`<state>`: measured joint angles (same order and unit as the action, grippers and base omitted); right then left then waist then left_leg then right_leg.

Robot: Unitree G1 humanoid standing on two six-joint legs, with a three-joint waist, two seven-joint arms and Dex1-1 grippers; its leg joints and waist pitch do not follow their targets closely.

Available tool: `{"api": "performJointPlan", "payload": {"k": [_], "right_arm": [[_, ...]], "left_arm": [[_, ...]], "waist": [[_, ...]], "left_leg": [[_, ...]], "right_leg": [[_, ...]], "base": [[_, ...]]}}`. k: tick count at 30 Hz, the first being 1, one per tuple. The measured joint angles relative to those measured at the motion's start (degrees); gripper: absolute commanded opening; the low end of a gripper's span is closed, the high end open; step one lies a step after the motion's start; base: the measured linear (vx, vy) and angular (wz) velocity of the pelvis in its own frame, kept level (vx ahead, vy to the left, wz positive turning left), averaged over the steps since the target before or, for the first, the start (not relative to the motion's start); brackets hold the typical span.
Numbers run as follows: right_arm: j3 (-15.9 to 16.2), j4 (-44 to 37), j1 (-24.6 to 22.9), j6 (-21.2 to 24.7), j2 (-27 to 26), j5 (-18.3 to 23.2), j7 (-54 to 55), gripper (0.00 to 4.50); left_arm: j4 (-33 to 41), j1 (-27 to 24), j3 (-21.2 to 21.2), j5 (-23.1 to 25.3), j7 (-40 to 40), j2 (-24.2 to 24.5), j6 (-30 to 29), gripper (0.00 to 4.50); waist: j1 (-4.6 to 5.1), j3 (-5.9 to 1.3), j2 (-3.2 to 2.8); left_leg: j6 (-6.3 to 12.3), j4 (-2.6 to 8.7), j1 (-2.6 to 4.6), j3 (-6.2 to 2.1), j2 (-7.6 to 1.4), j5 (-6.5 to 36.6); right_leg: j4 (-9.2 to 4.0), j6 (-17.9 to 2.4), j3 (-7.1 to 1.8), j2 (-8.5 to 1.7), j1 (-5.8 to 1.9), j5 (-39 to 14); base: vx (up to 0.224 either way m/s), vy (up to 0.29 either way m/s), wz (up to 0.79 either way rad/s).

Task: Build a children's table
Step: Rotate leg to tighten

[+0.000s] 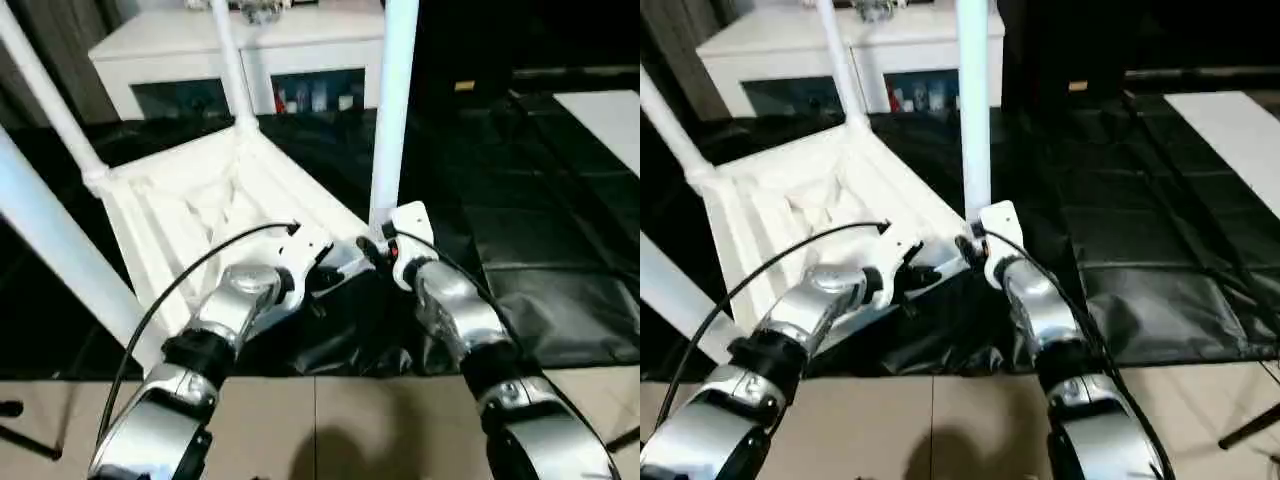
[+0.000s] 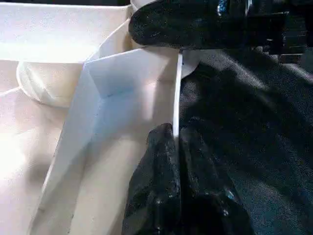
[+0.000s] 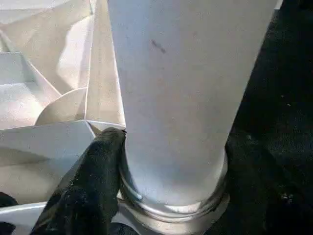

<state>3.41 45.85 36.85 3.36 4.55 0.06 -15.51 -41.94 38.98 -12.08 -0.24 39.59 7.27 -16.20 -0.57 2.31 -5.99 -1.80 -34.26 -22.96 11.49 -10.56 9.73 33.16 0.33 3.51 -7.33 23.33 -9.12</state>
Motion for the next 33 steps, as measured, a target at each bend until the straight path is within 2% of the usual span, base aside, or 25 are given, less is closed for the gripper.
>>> {"api": "performJointPlan", "payload": {"k": [3, 4, 5, 8, 9, 15, 18, 22, 27, 28, 31, 32, 33], "right_arm": [[0.02, -0.55, -1.15, -2.16, 0.71, 0.25, -4.47, 3.59], [0.26, -0.80, -1.42, -2.51, 1.36, 0.39, -6.56, 3.59], [0.66, -0.94, -1.67, -2.96, 2.01, 0.52, -8.74, 3.81], [3.36, -4.25, -3.92, -3.91, 5.56, 1.51, -18.05, 3.94], [4.34, -5.75, -4.75, -4.03, 7.09, 1.96, -22.22, 4.16], [5.78, -14.19, -8.94, -1.43, 14.77, 8.19, -42.43, 4.16], [6.32, -16.76, -9.17, -0.65, 15.98, 9.62, -47.37, 4.16], [8.04, -18.75, -9.38, 0.32, 18.50, 10.42, -52.57, 4.16], [9.55, -18.86, -10.06, 0.23, 19.20, 9.37, -54.43, 4.16], [9.67, -18.86, -10.05, 0.20, 19.15, 9.03, -54.43, 3.91], [9.90, -18.83, -10.00, 0.21, 19.15, 8.69, -54.24, 3.80], [9.91, -18.81, -9.94, 0.21, 19.15, 8.68, -54.21, 3.54], [9.92, -18.74, -9.86, 0.21, 18.98, 8.69, -54.10, 3.54]], "left_arm": [[0.49, -0.42, -0.06, -0.04, 2.18, 1.35, 0.52, 0.00], [0.92, -0.85, -0.10, -0.03, 3.38, 2.03, 1.02, 0.00], [1.27, -1.24, -0.12, -0.05, 4.52, 2.75, 1.43, 0.00], [3.68, -3.48, -0.56, -0.18, 9.63, 5.93, 3.65, 0.00], [4.90, -4.46, -0.88, -0.57, 11.90, 7.28, 4.23, 0.00], [10.72, -8.70, -2.57, -2.73, 24.45, 13.52, 6.40, 0.00], [11.96, -9.40, -2.87, -3.24, 27.31, 14.72, 6.41, 0.00], [14.22, -10.71, -2.97, -4.66, 31.88, 17.52, 4.75, 0.00], [15.93, -11.24, -2.98, -5.22, 33.91, 18.47, 3.55, 0.00], [15.93, -11.31, -2.98, -5.22, 33.93, 18.42, 3.52, 0.00], [15.93, -11.41, -3.05, -5.22, 34.22, 18.42, 3.31, 0.00], [15.94, -11.41, -3.05, -5.22, 34.42, 18.42, 3.21, 0.00], [16.03, -11.41, -3.05, -5.23, 34.54, 18.41, 3.03, 0.00]], "waist": [[0.19, 0.00, 0.01], [0.28, 0.01, 0.03], [0.30, 0.02, 0.04], [0.13, 0.04, 0.08], [0.00, 0.04, 0.08], [-1.98, 0.04, 0.09], [-2.84, 0.11, 0.20], [-3.24, 0.30, 0.57], [-3.51, 0.30, 0.64], [-3.53, 0.30, 0.66], [-3.57, 0.31, 0.66], [-3.57, 0.31, 0.66], [-3.58, 0.31, 0.67]], "left_leg": [[0.00, 0.01, 0.00, -0.03, -0.05, 0.00], [0.00, 0.01, 0.00, -0.05, -0.09, 0.00], [0.01, 0.01, 0.00, -0.07, -0.14, 0.00], [0.01, 0.04, -0.01, -0.09, -0.28, 0.00], [0.01, 0.04, -0.02, -0.09, -0.33, 0.00], [0.12, -0.19, -0.15, 0.01, -0.34, -0.07], [0.29, -0.21, -0.16, 0.12, -0.33, -0.17], [0.02, -0.22, -0.16, 0.13, -0.34, -0.01], [0.01, -0.22, -0.13, 0.20, -0.32, 0.00], [0.01, -0.22, -0.13, 0.20, -0.33, 0.00], [0.00, -0.22, -0.11, 0.20, -0.34, 0.00], [0.00, -0.22, -0.10, 0.20, -0.34, 0.00], [0.00, -0.22, -0.09, 0.20, -0.34, 0.00]], "right_leg": [[0.01, -0.07, 0.08, 0.01, 0.01, 0.08], [0.02, -0.14, 0.13, 0.02, 0.01, 0.13], [0.04, -0.16, 0.18, 0.04, 0.02, 0.15], [0.08, -0.17, 0.32, 0.08, 0.02, 0.18], [0.11, -0.21, 0.35, 0.09, 0.02, 0.20], [0.16, -0.14, 0.28, 0.06, 0.05, 0.12], [0.12, -0.16, 0.20, 0.04, 0.06, 0.11], [0.12, -0.16, 0.18, 0.03, 0.06, 0.11], [0.23, -0.16, 0.09, 0.03, 0.05, 0.12], [0.26, -0.16, 0.09, 0.03, 0.05, 0.12], [0.35, -0.16, 0.09, 0.03, 0.05, 0.11], [0.37, -0.16, 0.08, 0.03, 0.05, 0.11], [0.40, -0.16, 0.08, 0.03, 0.05, 0.11]], "base": [[0.000, 0.000, 0.00], [0.000, 0.000, 0.00], [0.000, 0.000, 0.00], [0.000, 0.000, 0.00], [0.000, 0.000, 0.00], [0.000, 0.000, 0.00], [0.000, 0.000, 0.00], [0.000, 0.000, 0.00], [0.000, 0.000, 0.00], [0.000, 0.000, 0.00], [0.000, 0.000, 0.00], [0.000, 0.000, 0.00], [0.000, 0.000, 0.00]]}}
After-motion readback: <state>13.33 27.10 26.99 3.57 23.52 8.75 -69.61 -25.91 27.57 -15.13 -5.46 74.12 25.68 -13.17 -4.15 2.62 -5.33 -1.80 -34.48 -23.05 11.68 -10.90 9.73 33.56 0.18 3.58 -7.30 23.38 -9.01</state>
